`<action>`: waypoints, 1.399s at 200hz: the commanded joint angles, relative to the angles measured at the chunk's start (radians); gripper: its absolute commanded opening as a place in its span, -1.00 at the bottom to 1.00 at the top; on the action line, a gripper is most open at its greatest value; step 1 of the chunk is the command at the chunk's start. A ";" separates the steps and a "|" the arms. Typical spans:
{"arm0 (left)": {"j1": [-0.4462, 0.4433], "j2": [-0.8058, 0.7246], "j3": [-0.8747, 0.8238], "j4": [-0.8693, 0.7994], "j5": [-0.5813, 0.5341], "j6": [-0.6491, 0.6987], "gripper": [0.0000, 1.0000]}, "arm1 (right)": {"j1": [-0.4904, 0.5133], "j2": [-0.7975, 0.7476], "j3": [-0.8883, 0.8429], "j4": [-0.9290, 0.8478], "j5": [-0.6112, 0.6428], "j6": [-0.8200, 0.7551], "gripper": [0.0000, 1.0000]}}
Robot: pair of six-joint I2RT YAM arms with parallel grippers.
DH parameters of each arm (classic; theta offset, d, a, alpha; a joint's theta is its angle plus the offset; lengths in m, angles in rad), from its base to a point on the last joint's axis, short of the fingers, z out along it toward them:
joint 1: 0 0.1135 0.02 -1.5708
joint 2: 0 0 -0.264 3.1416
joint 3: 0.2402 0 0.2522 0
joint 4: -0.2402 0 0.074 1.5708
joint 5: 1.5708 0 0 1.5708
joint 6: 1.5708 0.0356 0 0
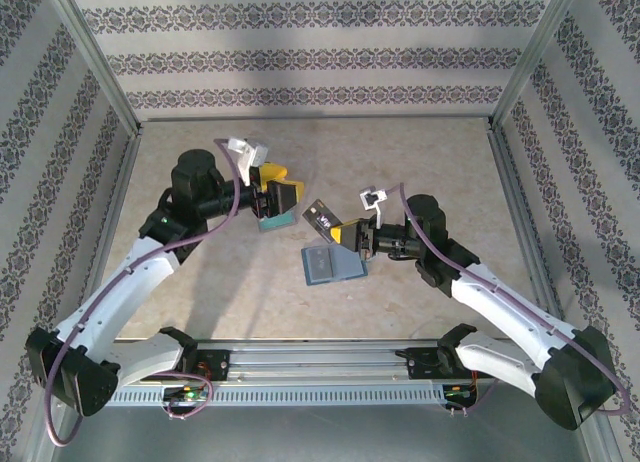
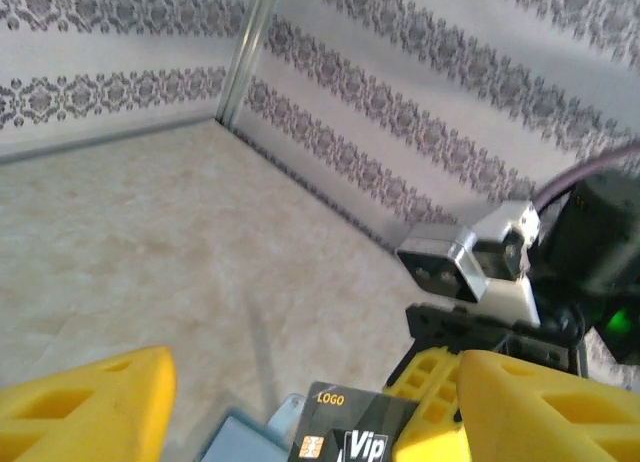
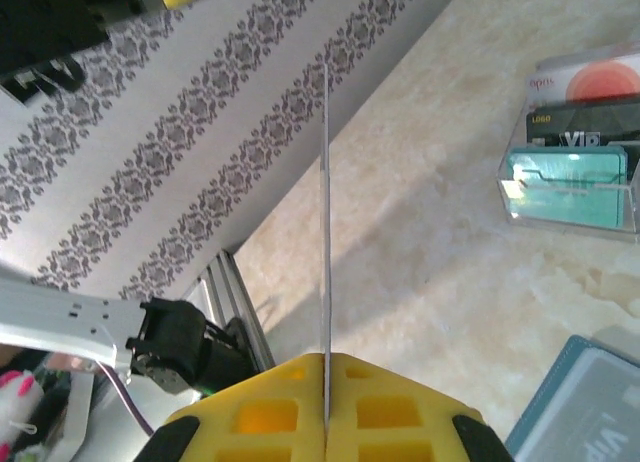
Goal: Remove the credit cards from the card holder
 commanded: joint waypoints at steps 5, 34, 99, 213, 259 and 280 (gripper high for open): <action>0.002 0.075 0.121 -0.381 0.114 0.305 0.48 | 0.022 0.018 0.091 -0.202 -0.043 -0.145 -0.92; -0.019 0.137 0.228 -0.537 0.200 0.497 0.45 | 0.045 0.065 0.161 -0.295 -0.071 -0.214 -0.92; -0.073 0.283 0.416 -0.930 0.186 0.870 0.22 | 0.101 0.131 0.271 -0.460 -0.106 -0.352 -0.92; -0.103 0.469 0.520 -1.129 0.231 1.043 -0.11 | 0.128 0.143 0.303 -0.521 -0.135 -0.408 -0.92; -0.106 0.519 0.553 -1.207 0.251 1.110 -0.48 | 0.134 0.146 0.311 -0.529 -0.146 -0.432 -0.92; -0.106 0.534 0.562 -1.232 0.258 1.131 -0.74 | 0.133 0.150 0.315 -0.530 -0.139 -0.435 -0.92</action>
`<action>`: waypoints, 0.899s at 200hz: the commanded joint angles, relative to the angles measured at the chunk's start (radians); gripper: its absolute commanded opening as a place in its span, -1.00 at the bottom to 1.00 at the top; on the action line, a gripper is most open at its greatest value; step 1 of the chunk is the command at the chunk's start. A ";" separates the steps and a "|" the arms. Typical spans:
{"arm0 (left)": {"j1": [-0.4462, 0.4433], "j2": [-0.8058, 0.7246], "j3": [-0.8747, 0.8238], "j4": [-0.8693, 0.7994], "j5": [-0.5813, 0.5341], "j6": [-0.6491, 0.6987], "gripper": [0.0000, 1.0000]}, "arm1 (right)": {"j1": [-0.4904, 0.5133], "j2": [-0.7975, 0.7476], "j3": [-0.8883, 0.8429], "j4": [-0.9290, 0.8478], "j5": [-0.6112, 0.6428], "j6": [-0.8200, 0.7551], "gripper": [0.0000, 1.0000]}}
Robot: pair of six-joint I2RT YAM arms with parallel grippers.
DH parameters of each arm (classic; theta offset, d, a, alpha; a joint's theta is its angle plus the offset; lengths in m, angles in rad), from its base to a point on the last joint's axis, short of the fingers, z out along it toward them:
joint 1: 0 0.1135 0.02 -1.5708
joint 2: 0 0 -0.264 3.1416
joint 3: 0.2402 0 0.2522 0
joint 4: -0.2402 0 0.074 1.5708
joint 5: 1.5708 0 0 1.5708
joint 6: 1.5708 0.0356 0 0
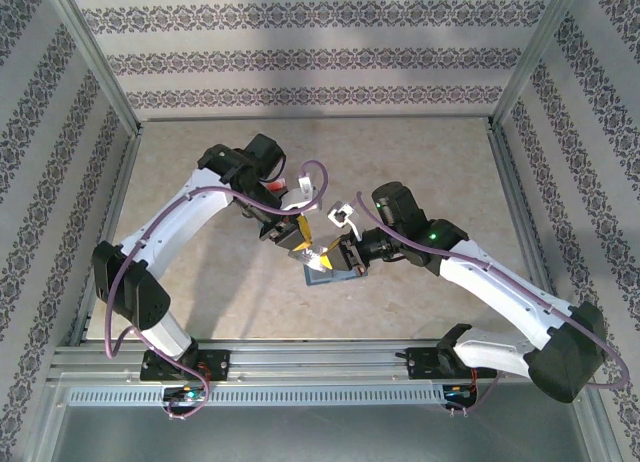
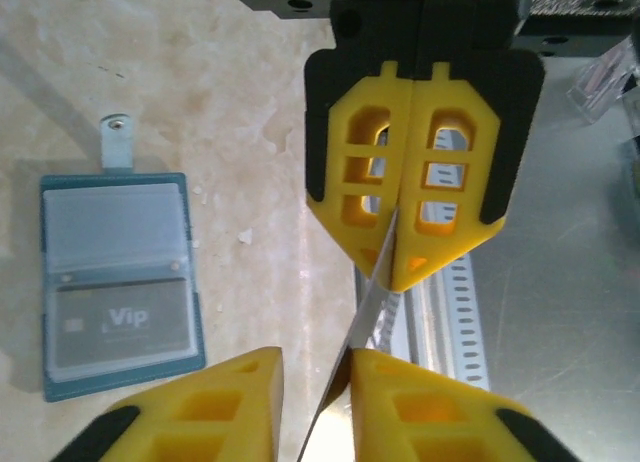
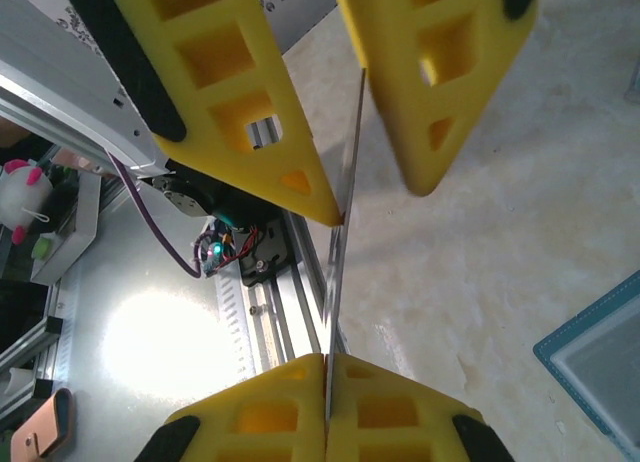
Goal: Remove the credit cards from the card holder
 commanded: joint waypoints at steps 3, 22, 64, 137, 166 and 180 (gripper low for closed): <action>-0.011 0.025 0.034 -0.084 0.017 0.078 -0.77 | 0.015 0.005 0.042 0.006 -0.034 -0.038 -0.92; -0.012 0.025 0.033 -0.097 0.026 0.100 -1.00 | 0.016 0.007 0.041 0.003 -0.014 -0.038 -0.91; -0.011 -0.003 0.010 -0.051 0.003 0.069 -1.00 | 0.007 -0.015 0.025 0.008 0.070 -0.026 -0.57; 0.016 -0.244 -0.276 0.425 -0.178 -0.200 -1.00 | -0.111 -0.138 -0.067 0.095 0.129 0.097 0.31; 0.068 -0.335 -0.444 0.757 -0.330 -0.316 -1.00 | -0.142 -0.184 -0.099 0.147 0.162 0.157 0.52; 0.097 -0.348 -0.501 0.886 -0.372 -0.371 -1.00 | -0.146 -0.198 -0.112 0.172 0.171 0.174 0.59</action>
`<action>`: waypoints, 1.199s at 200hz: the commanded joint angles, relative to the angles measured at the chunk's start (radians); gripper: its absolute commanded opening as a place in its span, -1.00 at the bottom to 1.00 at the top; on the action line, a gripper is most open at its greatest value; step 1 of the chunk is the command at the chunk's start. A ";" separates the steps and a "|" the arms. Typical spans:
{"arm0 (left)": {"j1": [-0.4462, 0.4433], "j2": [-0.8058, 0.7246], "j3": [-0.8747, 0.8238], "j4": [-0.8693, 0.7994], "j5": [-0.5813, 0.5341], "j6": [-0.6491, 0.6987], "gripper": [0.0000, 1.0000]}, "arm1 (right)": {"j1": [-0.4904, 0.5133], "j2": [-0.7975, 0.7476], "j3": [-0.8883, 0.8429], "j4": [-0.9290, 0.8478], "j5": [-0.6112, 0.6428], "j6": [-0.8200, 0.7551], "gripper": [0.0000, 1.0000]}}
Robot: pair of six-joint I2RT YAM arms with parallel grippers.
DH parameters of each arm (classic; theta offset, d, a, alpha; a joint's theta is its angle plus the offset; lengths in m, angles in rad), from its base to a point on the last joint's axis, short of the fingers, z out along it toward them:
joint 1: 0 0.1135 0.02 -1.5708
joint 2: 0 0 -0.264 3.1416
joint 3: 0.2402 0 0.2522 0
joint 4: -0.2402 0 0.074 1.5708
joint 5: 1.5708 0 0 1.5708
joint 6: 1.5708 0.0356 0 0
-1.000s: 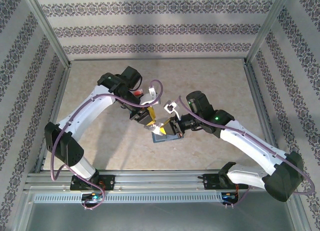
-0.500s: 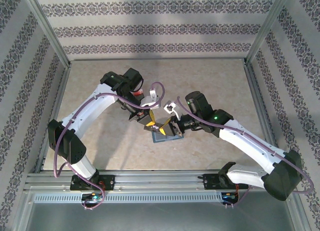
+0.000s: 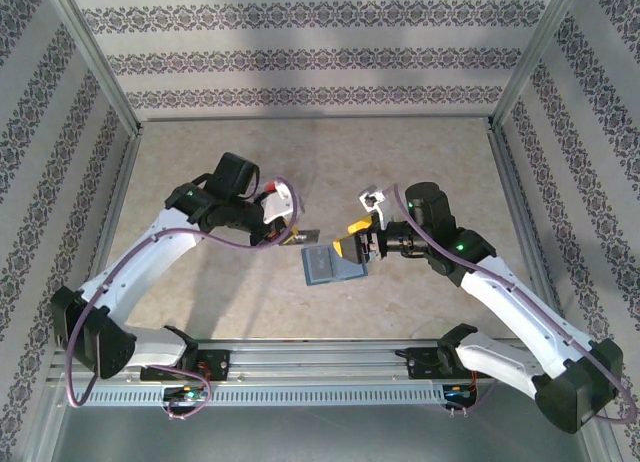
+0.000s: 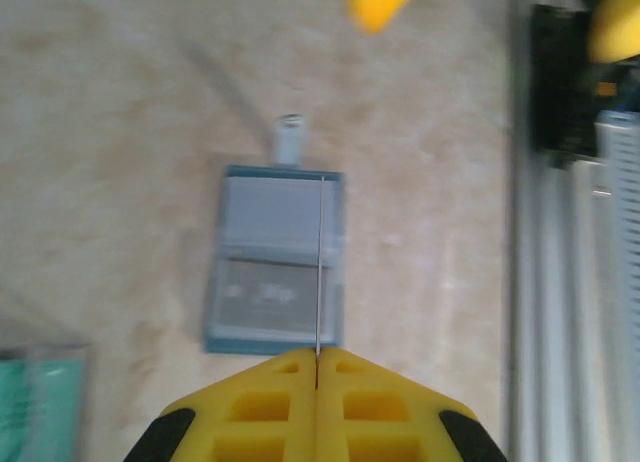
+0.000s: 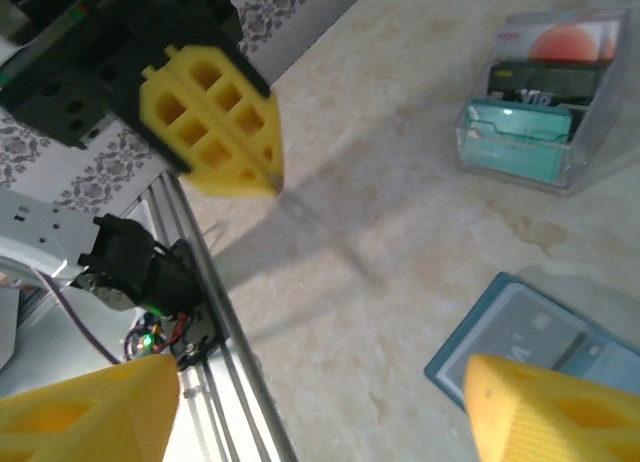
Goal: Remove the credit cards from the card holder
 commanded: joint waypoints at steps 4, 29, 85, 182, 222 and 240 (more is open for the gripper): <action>0.056 -0.018 -0.094 0.368 -0.134 -0.151 -1.00 | -0.010 -0.031 -0.029 0.082 0.035 0.061 0.60; 0.098 0.011 -0.117 0.467 -0.102 -0.193 -1.00 | -0.012 -0.040 -0.038 0.094 0.081 0.082 0.70; 0.201 0.167 -0.093 0.533 0.031 -0.099 -1.00 | -0.013 -0.055 -0.064 0.127 0.177 0.121 0.72; 0.320 0.321 -0.150 0.682 0.056 0.027 -1.00 | -0.018 -0.118 -0.115 0.155 0.263 0.175 0.69; 0.340 0.342 -0.169 0.709 0.030 0.071 -1.00 | -0.021 -0.129 -0.119 0.152 0.263 0.183 0.68; 0.345 0.347 -0.168 0.705 0.031 0.087 -1.00 | -0.022 -0.127 -0.121 0.152 0.262 0.187 0.68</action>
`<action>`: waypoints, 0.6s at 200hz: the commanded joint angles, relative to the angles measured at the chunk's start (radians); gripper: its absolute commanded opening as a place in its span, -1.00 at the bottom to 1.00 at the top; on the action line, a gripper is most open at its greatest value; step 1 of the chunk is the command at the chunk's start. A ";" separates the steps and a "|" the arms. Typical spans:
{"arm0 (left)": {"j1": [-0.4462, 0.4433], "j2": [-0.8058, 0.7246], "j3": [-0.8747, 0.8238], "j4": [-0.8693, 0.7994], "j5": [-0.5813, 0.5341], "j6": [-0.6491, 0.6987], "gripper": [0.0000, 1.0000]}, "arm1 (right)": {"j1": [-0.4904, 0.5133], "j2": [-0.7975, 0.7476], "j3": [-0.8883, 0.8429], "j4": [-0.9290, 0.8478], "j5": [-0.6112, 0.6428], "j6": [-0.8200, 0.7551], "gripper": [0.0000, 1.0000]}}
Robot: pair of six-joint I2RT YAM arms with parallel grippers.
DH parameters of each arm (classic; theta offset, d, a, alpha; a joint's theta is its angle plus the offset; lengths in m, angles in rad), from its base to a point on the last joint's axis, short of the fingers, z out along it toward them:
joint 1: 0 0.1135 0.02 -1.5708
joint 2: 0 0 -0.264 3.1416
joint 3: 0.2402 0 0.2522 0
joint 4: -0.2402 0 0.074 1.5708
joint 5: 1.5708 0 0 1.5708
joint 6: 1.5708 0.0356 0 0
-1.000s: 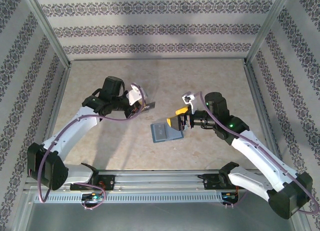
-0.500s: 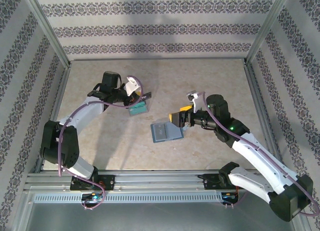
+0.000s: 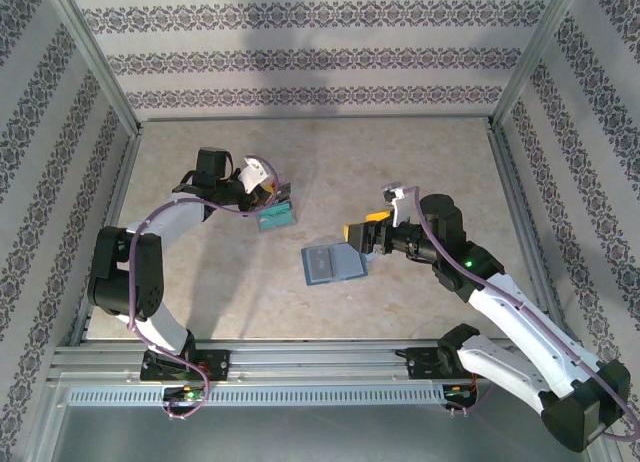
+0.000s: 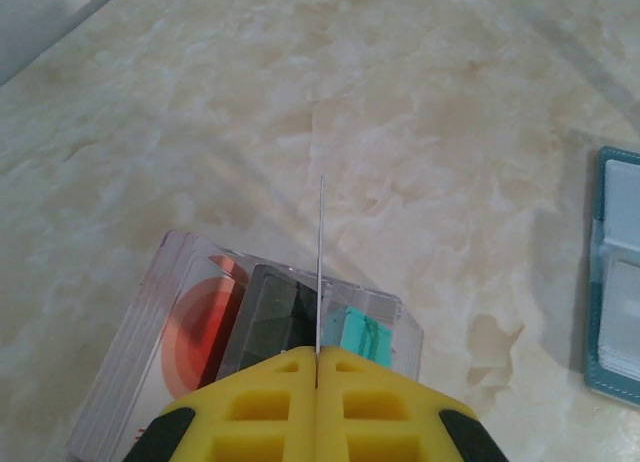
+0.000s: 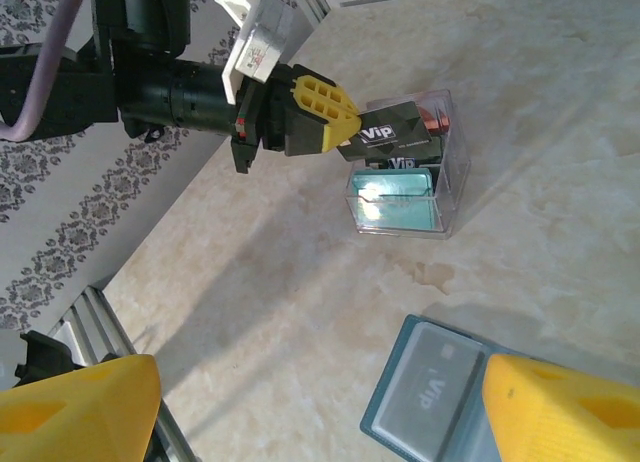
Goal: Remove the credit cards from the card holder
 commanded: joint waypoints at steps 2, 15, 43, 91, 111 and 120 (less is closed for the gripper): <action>0.019 0.014 -0.003 0.043 0.008 0.058 -1.00 | -0.012 -0.012 -0.014 0.022 0.014 0.019 0.68; 0.022 0.016 -0.004 0.038 0.016 0.071 -1.00 | -0.013 -0.011 -0.016 0.023 0.014 0.021 0.68; 0.026 0.026 0.002 0.019 0.031 0.083 -1.00 | -0.016 -0.009 -0.013 0.023 0.010 0.020 0.67; 0.033 0.057 0.013 0.001 0.030 0.092 -1.00 | -0.019 -0.009 -0.011 0.023 0.003 0.020 0.67; 0.038 0.076 0.026 -0.009 0.024 0.097 -1.00 | -0.021 -0.011 -0.013 0.022 0.002 0.021 0.67; 0.039 0.084 0.030 -0.010 0.024 0.097 -1.00 | -0.022 -0.011 -0.013 0.023 0.002 0.021 0.67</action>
